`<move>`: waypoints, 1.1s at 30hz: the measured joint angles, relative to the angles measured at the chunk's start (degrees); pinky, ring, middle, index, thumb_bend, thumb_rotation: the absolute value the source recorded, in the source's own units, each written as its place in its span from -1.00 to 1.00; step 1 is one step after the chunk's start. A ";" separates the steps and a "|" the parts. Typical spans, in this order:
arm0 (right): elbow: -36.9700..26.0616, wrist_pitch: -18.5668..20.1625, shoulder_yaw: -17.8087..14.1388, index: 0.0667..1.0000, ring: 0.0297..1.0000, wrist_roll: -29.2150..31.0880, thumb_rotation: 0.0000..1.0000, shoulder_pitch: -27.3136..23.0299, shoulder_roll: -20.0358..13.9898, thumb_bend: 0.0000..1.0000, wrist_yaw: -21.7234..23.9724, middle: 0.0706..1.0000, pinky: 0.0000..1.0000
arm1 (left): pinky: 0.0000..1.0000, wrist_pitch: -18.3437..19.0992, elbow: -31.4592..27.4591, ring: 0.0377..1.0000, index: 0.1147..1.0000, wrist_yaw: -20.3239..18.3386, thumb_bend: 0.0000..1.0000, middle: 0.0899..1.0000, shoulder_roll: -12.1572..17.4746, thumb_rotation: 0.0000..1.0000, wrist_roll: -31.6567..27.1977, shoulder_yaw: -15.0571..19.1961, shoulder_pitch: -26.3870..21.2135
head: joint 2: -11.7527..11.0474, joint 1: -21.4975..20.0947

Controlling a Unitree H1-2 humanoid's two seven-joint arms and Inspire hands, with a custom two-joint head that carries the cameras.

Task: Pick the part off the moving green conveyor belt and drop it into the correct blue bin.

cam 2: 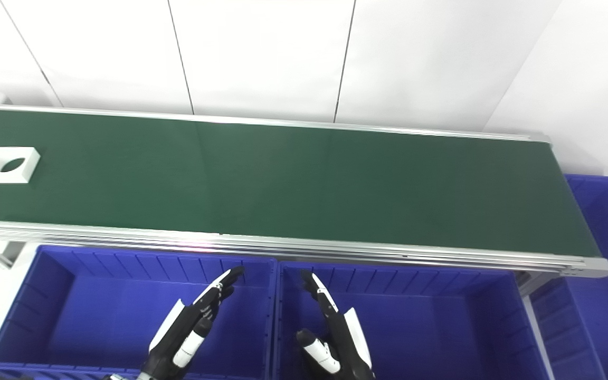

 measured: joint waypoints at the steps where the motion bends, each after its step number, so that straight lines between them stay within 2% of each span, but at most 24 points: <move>1: 0.01 0.00 0.00 0.87 0.83 0.01 0.99 0.00 0.00 0.64 0.00 0.86 0.85 | 1.00 0.00 0.00 1.00 0.84 0.02 0.54 0.97 0.00 1.00 0.01 0.00 0.00 | 0.00 0.00; 12: 0.06 0.00 -0.35 0.88 0.82 0.91 0.98 0.03 0.04 0.68 0.31 0.86 0.85 | 1.00 0.00 0.21 1.00 0.83 0.31 0.55 0.97 -0.04 1.00 0.23 -0.12 -0.02 | 0.00 0.26; 17: -0.85 0.00 -1.81 0.88 0.80 2.48 1.00 0.26 0.16 0.73 2.96 0.85 0.81 | 1.00 0.00 0.21 0.99 0.81 0.74 0.55 0.96 -0.03 1.00 0.35 -0.26 0.01 | 0.09 0.26; 25: -1.46 0.00 -4.46 0.87 0.79 3.43 1.00 1.21 1.50 0.71 6.92 0.84 0.80 | 1.00 0.00 -0.23 1.00 0.83 3.98 0.57 0.97 -0.04 1.00 2.59 -1.61 0.69 | 0.09 0.53; 33: -1.45 0.00 -5.89 0.87 0.84 3.44 1.00 1.29 1.88 0.68 10.30 0.87 0.88 | 1.00 0.00 -0.99 1.00 0.88 10.01 0.57 0.99 0.68 1.00 5.49 -4.47 0.85 | -0.17 1.05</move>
